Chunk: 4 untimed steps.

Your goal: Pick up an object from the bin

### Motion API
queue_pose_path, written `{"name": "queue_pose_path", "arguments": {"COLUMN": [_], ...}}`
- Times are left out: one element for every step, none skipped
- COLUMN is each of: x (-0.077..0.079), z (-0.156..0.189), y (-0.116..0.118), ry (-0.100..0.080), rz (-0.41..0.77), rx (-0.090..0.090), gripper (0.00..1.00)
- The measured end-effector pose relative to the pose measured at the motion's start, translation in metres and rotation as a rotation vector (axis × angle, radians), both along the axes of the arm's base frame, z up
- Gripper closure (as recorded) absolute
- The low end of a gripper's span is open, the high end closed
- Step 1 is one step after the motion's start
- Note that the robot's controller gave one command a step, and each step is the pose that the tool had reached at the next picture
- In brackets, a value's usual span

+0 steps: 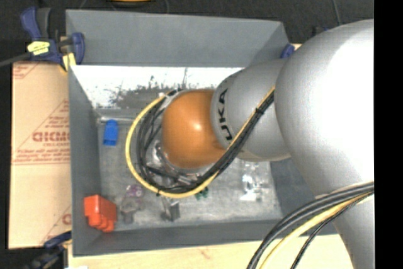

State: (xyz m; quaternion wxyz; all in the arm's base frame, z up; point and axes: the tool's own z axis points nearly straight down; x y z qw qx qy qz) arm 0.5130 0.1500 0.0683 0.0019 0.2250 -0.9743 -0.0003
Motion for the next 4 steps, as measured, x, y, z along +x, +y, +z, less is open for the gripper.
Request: {"name": "queue_pose_path", "arguments": {"x": [-0.021,-0.020,-0.019,-0.014], "z": [0.010,0.009,0.047,0.118], "y": [0.067,0.065,0.069,0.071], "ry": [-0.006,-0.007,-0.010,-0.014], "rz": [-0.194,-0.199,-0.189,-0.191], "rx": [0.006,0.003,0.004,0.005], "gripper": [0.00,1.00,1.00,1.00]}}
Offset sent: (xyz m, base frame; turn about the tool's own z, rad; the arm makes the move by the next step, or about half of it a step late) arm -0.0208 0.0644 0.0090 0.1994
